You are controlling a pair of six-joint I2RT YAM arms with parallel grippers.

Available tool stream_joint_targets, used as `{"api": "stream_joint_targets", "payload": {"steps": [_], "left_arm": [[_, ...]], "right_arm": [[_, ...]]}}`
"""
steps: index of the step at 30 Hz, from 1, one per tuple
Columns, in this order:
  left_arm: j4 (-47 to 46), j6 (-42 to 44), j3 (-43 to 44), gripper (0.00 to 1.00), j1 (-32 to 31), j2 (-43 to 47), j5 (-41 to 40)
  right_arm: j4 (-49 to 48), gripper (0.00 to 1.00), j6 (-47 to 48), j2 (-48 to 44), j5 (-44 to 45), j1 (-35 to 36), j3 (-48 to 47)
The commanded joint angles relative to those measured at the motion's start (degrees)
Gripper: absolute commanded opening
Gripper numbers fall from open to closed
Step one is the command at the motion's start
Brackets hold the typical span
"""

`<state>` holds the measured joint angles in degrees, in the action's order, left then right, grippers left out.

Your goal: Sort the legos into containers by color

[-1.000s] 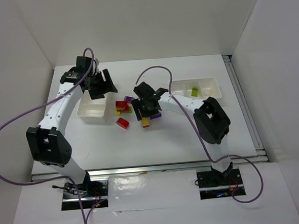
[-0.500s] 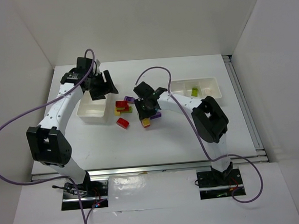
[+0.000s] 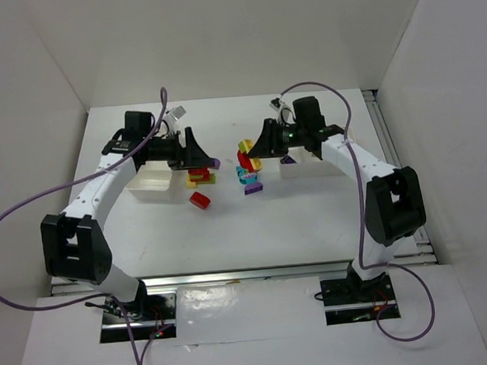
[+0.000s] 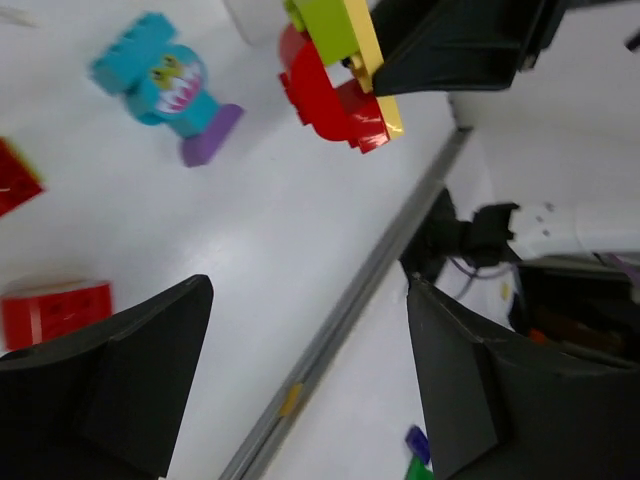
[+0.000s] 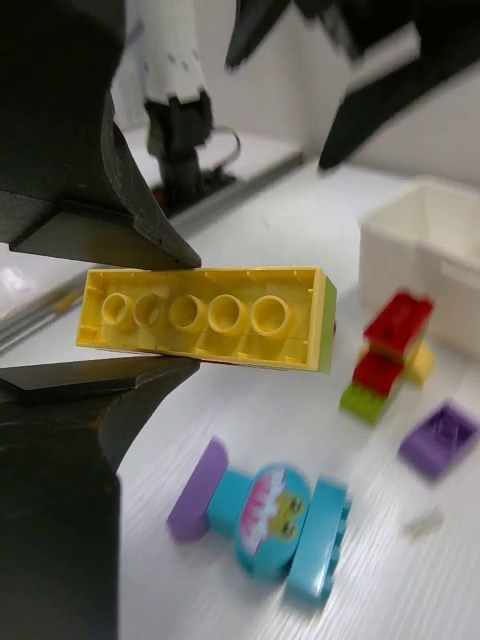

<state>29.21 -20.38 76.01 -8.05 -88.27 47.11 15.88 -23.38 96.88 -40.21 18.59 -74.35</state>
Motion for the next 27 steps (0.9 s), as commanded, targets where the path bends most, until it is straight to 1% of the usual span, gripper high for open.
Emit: {"api": "stream_joint_targets", "payload": {"steps": [1,3,4,5,6,8,11,14,16,18,21,24,26,27], "left_arm": [[-12.5,-0.7,-3.8,0.90,-0.6,0.9,18.4],[-16.2,-2.6,-5.6,0.91,-1.3,0.4,20.6],[-20.1,-4.8,-7.1,0.91,-2.0,0.4,20.7],[-21.6,-5.5,-7.6,0.91,-2.8,-0.8,21.2],[-23.0,-7.0,-8.3,0.91,-2.8,-1.4,21.8],[-27.4,-8.8,-9.1,0.90,-3.5,-2.5,23.9],[-30.1,-10.4,-9.8,0.90,-3.5,-3.0,24.4],[-27.3,-7.2,-7.5,0.89,-4.1,-4.5,24.4],[-27.3,-7.7,-7.5,0.89,-4.6,-5.2,24.4],[-29.5,-8.8,-7.5,0.89,-4.6,-5.8,24.4],[-32.2,-10.2,-7.0,0.86,-5.1,-5.8,24.4],[-36.5,-13.7,-7.0,0.86,-5.1,-6.4,25.4],[-39.5,-16.4,-7.6,0.85,-5.1,-6.4,26.1],[-40.4,-16.4,-7.6,0.82,-5.1,-6.4,26.1]], "right_arm": [[-10.6,0.13,-4.2,-1.5,-16.2,1.1,1.5],[-15.1,0.13,-7.2,-2.0,-19.6,1.1,2.4],[-16.9,0.13,-8.7,-2.0,-20.7,1.1,3.0],[-20.7,0.13,-10.0,-2.0,-23.2,1.1,3.0],[-22.4,0.13,-12.7,-2.0,-24.0,1.1,3.6],[-26.1,0.13,-14.6,-2.0,-26.0,1.1,3.6],[-27.3,0.15,-15.5,-1.5,-27.4,1.1,3.1],[-29.3,0.15,-17.9,-1.5,-28.1,1.1,3.1],[-29.3,0.15,-17.9,-1.0,-28.1,1.1,3.1],[-29.3,0.15,-17.9,-1.0,-28.8,1.6,3.1],[-29.9,0.15,-18.5,-0.5,-28.8,2.1,3.1],[-29.9,0.15,-18.5,-0.5,-28.8,2.2,3.1],[-29.3,0.15,-17.9,-0.5,-28.8,2.8,3.1],[-29.3,0.15,-17.9,0.1,-28.3,2.8,3.1]]}}
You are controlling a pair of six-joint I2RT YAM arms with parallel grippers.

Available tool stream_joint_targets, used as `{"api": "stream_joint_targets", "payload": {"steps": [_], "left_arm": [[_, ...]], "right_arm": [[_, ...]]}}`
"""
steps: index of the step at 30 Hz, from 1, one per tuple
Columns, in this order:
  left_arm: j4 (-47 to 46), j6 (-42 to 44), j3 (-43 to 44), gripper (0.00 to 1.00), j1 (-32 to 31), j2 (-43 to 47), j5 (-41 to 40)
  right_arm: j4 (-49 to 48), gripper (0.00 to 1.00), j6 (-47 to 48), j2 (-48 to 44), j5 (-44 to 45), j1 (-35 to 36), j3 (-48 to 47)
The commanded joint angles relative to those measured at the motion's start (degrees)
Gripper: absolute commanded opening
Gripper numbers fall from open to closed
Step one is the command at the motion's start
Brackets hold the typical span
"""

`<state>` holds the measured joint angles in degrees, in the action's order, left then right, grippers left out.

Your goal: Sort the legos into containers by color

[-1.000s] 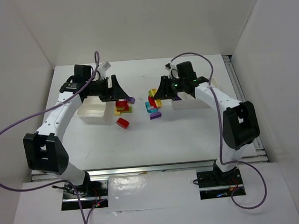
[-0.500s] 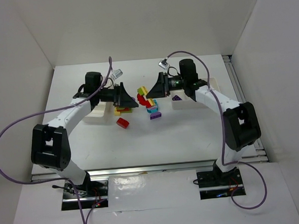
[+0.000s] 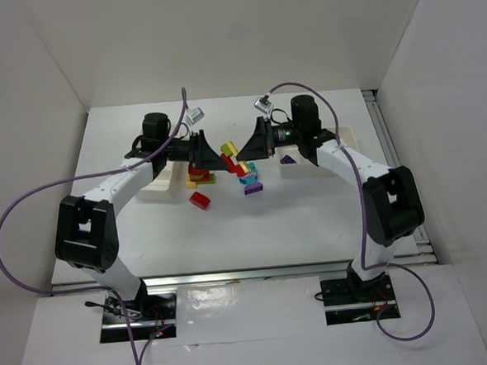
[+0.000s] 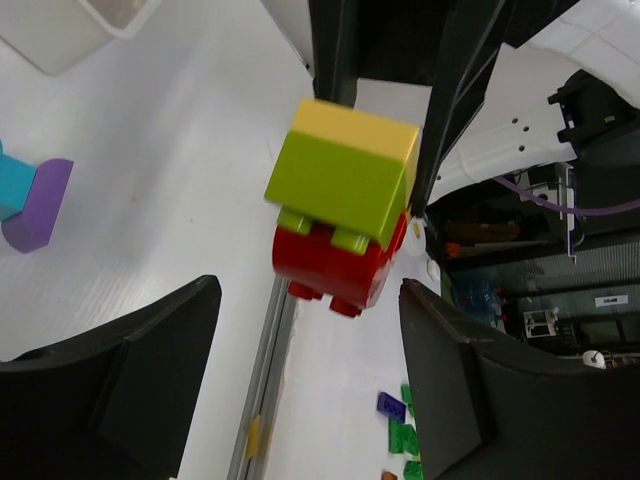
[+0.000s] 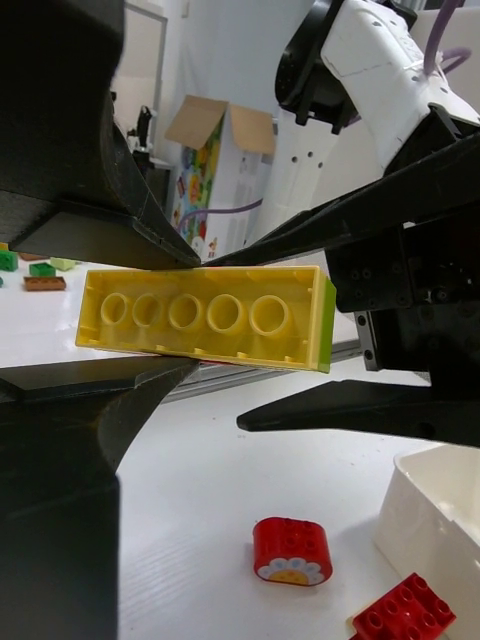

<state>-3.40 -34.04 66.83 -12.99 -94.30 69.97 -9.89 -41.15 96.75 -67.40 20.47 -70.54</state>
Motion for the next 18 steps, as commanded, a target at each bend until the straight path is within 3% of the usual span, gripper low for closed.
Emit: {"api": "stream_joint_targets", "payload": {"steps": [1,5,6,9,10,13,14,18], "left_arm": [[-7.8,-2.8,1.6,0.81,-0.8,-0.4,3.2],[-7.8,-2.8,1.6,0.67,-0.8,-0.4,3.2],[-7.8,-3.4,0.9,0.57,-0.8,-0.4,3.2],[-7.8,-3.4,0.9,0.41,-0.8,-0.4,2.7],[-6.6,-2.6,0.9,0.28,-0.8,-0.4,2.7],[-1.4,1.1,2.1,0.11,-0.8,-0.9,2.2],[0.0,1.8,2.1,0.00,-0.8,-0.9,2.2],[4.4,4.7,2.1,0.00,1.4,-0.9,2.2]], "right_arm": [[-2.9,0.15,0.4,0.2,-1.1,0.9,-0.7],[-2.3,0.15,0.4,0.2,-0.5,1.4,-0.7],[-2.3,0.15,0.4,0.2,-0.5,1.4,-0.7],[-1.1,0.15,1.0,0.7,-0.5,1.4,-0.7],[-1.1,0.15,1.0,0.7,-0.5,1.4,-0.2],[-1.1,0.15,1.0,0.2,0.7,0.9,-0.2],[-0.4,0.15,1.0,0.2,2.2,0.2,0.4],[0.3,0.15,1.0,-1.6,5.5,-1.6,1.1]]}}
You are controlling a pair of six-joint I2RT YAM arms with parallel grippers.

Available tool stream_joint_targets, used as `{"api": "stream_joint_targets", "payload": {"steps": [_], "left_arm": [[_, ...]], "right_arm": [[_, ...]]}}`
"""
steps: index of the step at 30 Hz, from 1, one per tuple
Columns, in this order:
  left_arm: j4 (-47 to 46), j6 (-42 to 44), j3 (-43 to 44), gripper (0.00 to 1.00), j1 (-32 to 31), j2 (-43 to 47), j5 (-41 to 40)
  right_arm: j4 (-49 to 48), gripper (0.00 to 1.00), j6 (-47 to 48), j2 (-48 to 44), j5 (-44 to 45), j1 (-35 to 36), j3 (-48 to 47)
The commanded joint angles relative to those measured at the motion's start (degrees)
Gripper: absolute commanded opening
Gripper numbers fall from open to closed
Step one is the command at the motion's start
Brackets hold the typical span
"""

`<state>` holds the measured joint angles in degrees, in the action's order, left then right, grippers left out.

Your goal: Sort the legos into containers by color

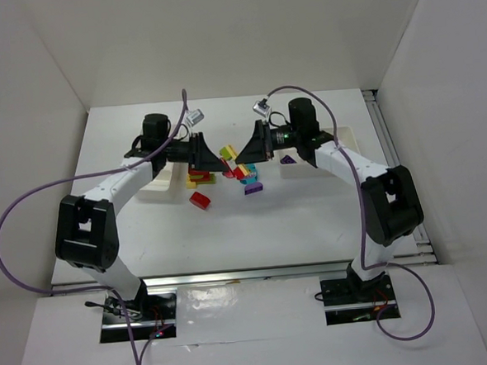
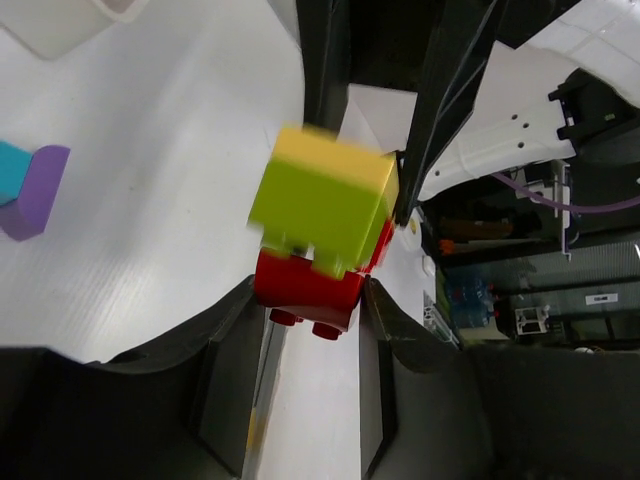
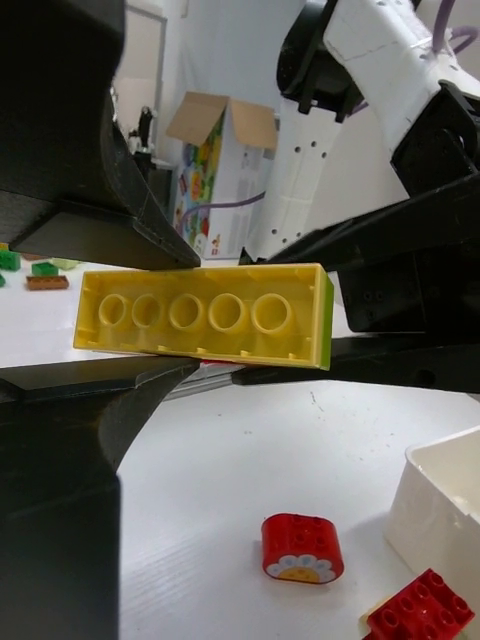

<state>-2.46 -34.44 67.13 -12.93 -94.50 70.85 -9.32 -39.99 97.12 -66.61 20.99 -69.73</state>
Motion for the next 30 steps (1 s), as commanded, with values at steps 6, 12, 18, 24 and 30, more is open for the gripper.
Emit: {"api": "stream_joint_targets", "payload": {"steps": [6,12,18,24,30], "left_arm": [[15.5,12.6,2.3,0.00,4.9,0.0,-1.1],[27.1,13.3,6.7,0.00,9.6,0.6,-16.3],[34.1,5.4,16.5,0.00,10.2,0.1,-50.7],[34.8,1.6,27.8,0.00,10.8,-8.2,-61.8],[34.8,-0.3,35.3,0.00,11.3,-17.3,-68.3]], "right_arm": [[3.7,0.13,1.8,-3.3,9.7,-3.4,0.8],[12.8,0.13,7.1,-3.9,20.6,-3.4,-0.9],[17.1,0.13,10.2,-5.0,28.7,-2.2,-2.6],[18.3,0.13,10.7,-4.5,28.7,-2.2,-2.6],[20.8,0.13,12.0,-4.5,30.6,-1.7,-3.7]]}}
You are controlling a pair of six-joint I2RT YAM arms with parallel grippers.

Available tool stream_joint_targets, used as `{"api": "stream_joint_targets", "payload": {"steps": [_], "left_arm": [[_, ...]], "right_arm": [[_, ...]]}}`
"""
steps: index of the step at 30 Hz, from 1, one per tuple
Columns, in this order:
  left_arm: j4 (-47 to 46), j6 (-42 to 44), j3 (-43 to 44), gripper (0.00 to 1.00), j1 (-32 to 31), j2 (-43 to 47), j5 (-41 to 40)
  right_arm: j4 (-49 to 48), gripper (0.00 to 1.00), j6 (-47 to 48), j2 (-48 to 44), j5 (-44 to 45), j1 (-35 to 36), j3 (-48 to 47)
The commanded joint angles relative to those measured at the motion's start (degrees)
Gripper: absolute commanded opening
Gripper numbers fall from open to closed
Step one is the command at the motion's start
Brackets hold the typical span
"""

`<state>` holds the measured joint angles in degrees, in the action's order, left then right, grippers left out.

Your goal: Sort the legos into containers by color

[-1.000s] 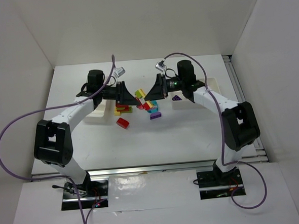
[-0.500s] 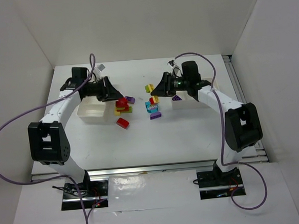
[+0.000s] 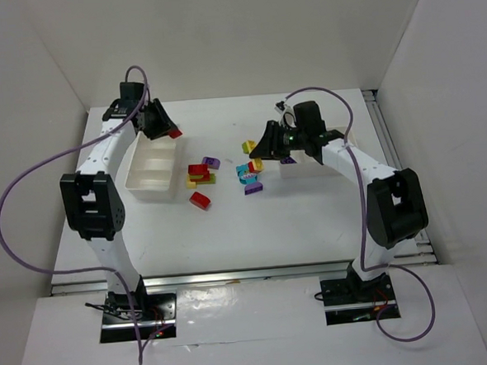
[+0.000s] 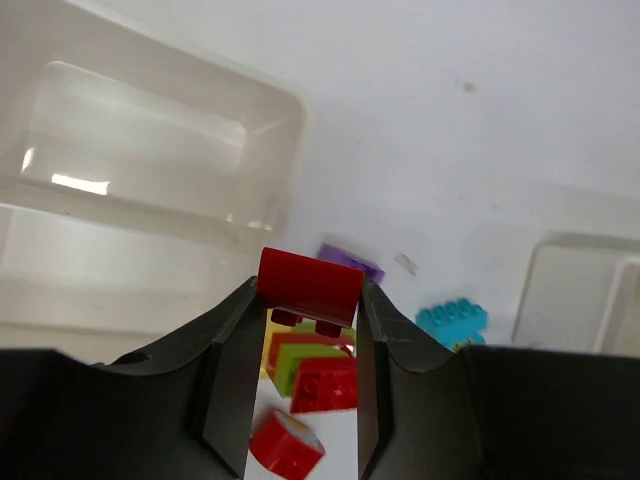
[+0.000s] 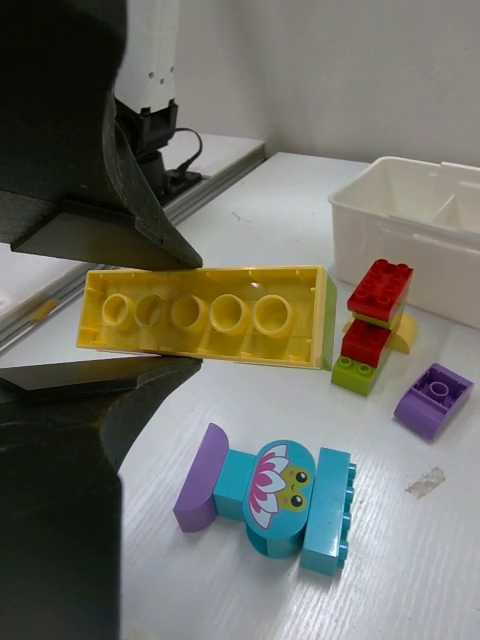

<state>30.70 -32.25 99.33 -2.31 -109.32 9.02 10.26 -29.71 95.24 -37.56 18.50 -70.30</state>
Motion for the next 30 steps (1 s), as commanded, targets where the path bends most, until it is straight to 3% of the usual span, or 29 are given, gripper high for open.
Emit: {"api": "stream_joint_targets", "payload": {"steps": [1,7,11,12,14,16,22,24,25,27,29,30], "left_arm": [[1.6,-2.5,3.7,0.00,0.7,-3.0,-7.0],[1.6,-2.4,9.4,0.00,2.6,-8.9,-7.6],[2.9,-1.8,11.7,0.39,2.6,-10.0,-7.0],[2.9,-1.8,11.7,0.70,2.6,-10.0,-7.0],[2.9,-1.1,11.7,0.83,2.6,-10.0,-6.5],[2.9,0.3,11.7,0.86,2.6,-8.6,-5.3],[3.1,4.3,7.8,0.83,1.2,-0.3,1.3],[1.1,7.0,2.6,0.82,0.5,5.1,12.8],[-2.4,7.0,-0.1,0.82,0.5,6.8,23.0],[-8.1,5.9,-9.6,0.82,0.5,11.5,33.0],[-19.9,2.0,-19.3,0.82,-0.1,13.9,46.5],[-23.8,0.0,-22.0,0.82,-0.1,15.3,49.6]], "right_arm": [[1.3,0.13,1.8,-2.6,2.3,0.8,-3.2],[2.6,0.13,1.8,-3.1,2.8,0.8,-3.2],[2.6,0.13,1.8,-3.1,3.4,0.8,-3.2],[2.6,0.13,1.8,-3.1,4.0,1.4,-3.2],[2.6,0.13,1.8,-2.6,4.0,1.4,-3.8],[2.6,0.13,1.8,-2.6,4.0,2.0,-3.8],[2.6,0.13,1.8,-1.5,2.1,2.5,-5.0],[0.0,0.13,1.1,-1.5,0.1,2.5,-4.3],[-1.3,0.13,0.5,-1.5,-1.1,2.5,-3.8],[-3.7,0.13,-0.8,-1.5,-3.7,2.5,-3.0],[-7.0,0.13,-2.6,-0.9,-9.1,2.5,-2.5],[-9.9,0.13,-3.3,-0.9,-11.8,2.5,-2.5]]}}
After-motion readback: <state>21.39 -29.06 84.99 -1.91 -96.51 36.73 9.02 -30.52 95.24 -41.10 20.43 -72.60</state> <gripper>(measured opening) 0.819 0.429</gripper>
